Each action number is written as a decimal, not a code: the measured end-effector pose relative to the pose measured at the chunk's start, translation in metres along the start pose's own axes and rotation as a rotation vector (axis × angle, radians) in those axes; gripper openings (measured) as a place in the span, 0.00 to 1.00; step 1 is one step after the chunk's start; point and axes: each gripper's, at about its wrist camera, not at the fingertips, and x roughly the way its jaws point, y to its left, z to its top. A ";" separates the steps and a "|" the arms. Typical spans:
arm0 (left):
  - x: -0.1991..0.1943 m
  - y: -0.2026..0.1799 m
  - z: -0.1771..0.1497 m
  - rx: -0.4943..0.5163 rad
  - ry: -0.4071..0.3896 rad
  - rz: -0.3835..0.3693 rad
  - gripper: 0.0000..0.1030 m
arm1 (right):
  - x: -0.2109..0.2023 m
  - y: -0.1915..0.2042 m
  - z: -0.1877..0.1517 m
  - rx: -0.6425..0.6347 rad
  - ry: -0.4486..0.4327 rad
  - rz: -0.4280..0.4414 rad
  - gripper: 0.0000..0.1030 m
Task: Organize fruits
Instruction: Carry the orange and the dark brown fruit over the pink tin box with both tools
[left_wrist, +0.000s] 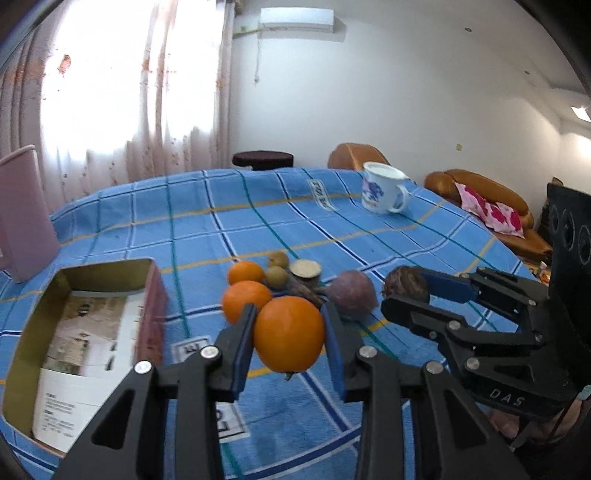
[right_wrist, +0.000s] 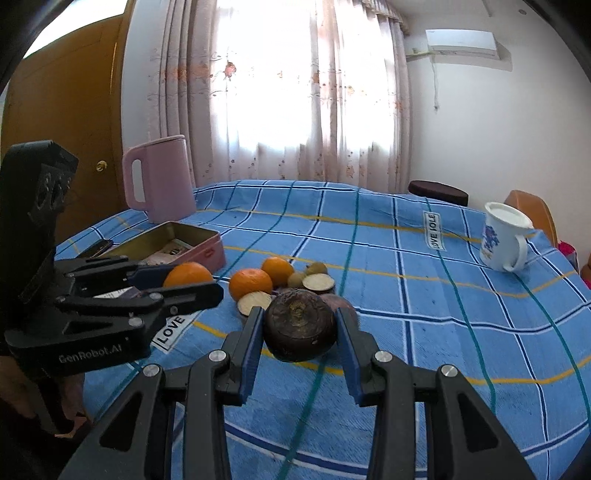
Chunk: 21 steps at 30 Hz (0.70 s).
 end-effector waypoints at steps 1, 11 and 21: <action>-0.002 0.003 0.000 -0.004 -0.008 0.010 0.36 | 0.002 0.003 0.002 -0.009 -0.001 0.003 0.39; -0.017 0.041 -0.002 -0.057 -0.044 0.095 0.36 | 0.012 0.033 0.030 -0.087 -0.027 0.059 0.39; -0.025 0.078 -0.007 -0.111 -0.054 0.153 0.36 | 0.030 0.067 0.053 -0.170 -0.021 0.094 0.39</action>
